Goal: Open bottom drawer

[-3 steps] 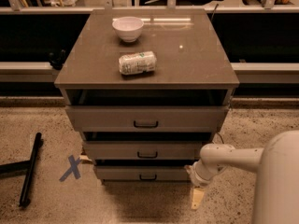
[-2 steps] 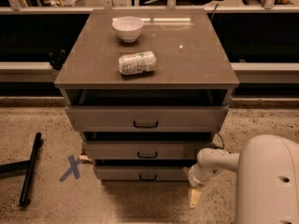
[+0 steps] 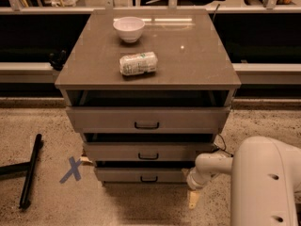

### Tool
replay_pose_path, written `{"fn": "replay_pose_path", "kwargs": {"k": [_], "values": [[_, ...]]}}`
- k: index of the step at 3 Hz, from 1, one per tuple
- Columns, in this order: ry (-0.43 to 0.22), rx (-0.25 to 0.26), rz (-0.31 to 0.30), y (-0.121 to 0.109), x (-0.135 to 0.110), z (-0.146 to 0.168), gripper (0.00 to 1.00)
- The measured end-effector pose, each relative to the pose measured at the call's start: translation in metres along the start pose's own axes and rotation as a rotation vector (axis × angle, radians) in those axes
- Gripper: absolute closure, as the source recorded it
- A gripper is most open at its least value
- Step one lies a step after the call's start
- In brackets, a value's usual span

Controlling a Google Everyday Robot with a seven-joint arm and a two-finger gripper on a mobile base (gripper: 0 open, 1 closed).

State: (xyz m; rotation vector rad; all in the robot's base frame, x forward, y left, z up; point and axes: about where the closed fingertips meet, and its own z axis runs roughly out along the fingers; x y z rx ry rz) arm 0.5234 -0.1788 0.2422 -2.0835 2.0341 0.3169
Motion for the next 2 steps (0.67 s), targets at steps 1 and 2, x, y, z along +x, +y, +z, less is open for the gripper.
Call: {"fn": "replay_pose_path", "kwargs": {"k": [1,2], "values": [[-0.001,0.036,-0.032,-0.015,0.005,0.02,0.0],[-0.02,0.077,-0.06,-0.032,0.008,0.035,0.0]]}}
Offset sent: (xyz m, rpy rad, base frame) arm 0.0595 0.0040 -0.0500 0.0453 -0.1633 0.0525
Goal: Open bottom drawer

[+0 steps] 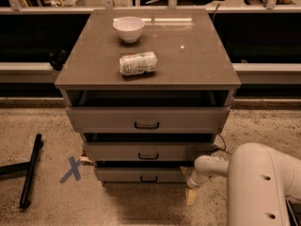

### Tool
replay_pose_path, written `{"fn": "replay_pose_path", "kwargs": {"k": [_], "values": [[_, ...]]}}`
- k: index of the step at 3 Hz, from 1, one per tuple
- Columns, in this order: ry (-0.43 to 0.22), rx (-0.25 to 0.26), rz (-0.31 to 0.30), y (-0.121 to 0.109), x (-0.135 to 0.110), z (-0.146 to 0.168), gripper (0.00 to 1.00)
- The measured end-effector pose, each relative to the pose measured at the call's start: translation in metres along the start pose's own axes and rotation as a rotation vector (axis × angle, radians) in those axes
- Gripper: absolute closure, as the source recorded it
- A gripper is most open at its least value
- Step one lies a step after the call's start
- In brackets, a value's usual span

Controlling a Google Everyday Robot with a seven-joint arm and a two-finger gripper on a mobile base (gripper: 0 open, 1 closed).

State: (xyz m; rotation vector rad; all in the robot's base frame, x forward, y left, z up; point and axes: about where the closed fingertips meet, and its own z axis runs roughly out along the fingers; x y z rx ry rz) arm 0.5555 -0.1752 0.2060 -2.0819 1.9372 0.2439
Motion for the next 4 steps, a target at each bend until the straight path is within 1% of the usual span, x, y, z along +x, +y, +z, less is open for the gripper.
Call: {"fn": "replay_pose_path", "kwargs": {"k": [1,2,3,4], "values": [[-0.025,0.048,-0.022,-0.016,0.0,0.008,0.0],[-0.041,0.074,-0.027,-0.03,0.001,0.021,0.0],[-0.056,0.075,-0.021,-0.041,0.002,0.037,0.0],[-0.064,0.062,-0.01,-0.047,0.003,0.053,0.15]]}}
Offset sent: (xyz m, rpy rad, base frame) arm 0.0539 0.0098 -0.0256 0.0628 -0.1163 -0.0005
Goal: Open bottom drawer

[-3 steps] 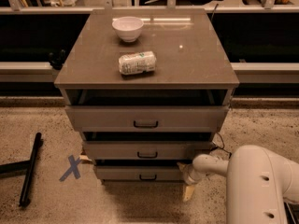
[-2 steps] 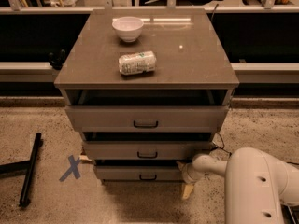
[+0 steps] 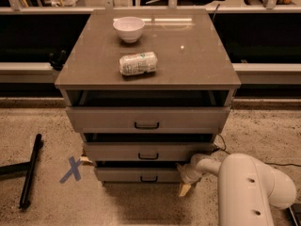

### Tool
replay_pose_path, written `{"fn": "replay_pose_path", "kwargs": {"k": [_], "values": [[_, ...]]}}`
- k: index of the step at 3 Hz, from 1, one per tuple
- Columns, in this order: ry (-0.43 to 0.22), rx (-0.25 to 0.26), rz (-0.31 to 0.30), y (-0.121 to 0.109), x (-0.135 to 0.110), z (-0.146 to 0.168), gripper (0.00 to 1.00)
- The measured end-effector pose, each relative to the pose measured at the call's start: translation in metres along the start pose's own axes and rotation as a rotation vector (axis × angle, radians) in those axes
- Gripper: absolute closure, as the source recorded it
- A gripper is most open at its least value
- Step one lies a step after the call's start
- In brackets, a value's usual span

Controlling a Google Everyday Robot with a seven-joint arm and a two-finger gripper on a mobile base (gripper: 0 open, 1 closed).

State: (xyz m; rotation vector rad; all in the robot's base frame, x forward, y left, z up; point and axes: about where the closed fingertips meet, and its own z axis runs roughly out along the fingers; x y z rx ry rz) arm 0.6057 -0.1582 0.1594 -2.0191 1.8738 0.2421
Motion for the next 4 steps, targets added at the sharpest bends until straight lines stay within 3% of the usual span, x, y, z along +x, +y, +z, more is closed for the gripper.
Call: {"fn": "replay_pose_path", "kwargs": {"k": [1,3,4], "values": [[0.016,0.025,-0.006,0.004,0.003,-0.009,0.46],[0.02,0.017,-0.034,0.046,-0.002,-0.031,0.92],[0.02,0.016,-0.034,0.046,-0.002,-0.03,0.0]]}}
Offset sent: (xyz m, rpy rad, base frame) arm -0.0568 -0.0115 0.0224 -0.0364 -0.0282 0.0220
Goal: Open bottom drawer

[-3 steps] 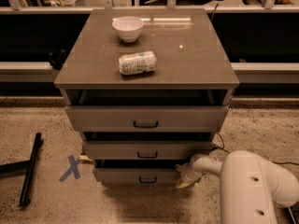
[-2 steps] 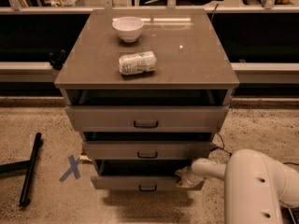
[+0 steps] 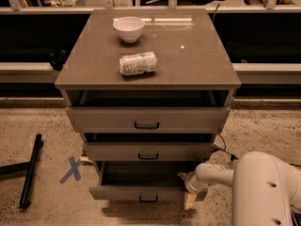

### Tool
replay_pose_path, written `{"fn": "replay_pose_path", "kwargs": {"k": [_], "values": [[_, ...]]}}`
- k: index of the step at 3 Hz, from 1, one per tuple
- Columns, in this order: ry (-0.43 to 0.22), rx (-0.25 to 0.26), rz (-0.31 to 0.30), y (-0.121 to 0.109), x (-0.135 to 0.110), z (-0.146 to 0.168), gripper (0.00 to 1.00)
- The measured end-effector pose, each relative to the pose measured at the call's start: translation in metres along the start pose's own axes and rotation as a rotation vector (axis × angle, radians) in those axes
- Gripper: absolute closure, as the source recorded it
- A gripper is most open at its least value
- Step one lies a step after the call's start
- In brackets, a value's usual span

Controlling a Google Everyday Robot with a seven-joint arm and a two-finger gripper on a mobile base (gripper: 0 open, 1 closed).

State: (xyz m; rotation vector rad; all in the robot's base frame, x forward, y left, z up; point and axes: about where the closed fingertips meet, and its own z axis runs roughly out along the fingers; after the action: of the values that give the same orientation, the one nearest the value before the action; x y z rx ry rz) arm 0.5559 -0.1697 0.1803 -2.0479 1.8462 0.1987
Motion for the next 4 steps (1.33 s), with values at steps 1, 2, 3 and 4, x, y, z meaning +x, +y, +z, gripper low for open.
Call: {"fn": "replay_pose_path", "kwargs": {"k": [1,2,3,4], "values": [[0.002,-0.015,0.002,0.005,-0.001,0.001,0.0],[0.011,-0.071,0.008,0.022,-0.004,0.006,0.0],[0.015,-0.128,0.026,0.05,-0.009,0.008,0.18],[0.021,-0.149,0.027,0.071,-0.015,0.002,0.41]]}}
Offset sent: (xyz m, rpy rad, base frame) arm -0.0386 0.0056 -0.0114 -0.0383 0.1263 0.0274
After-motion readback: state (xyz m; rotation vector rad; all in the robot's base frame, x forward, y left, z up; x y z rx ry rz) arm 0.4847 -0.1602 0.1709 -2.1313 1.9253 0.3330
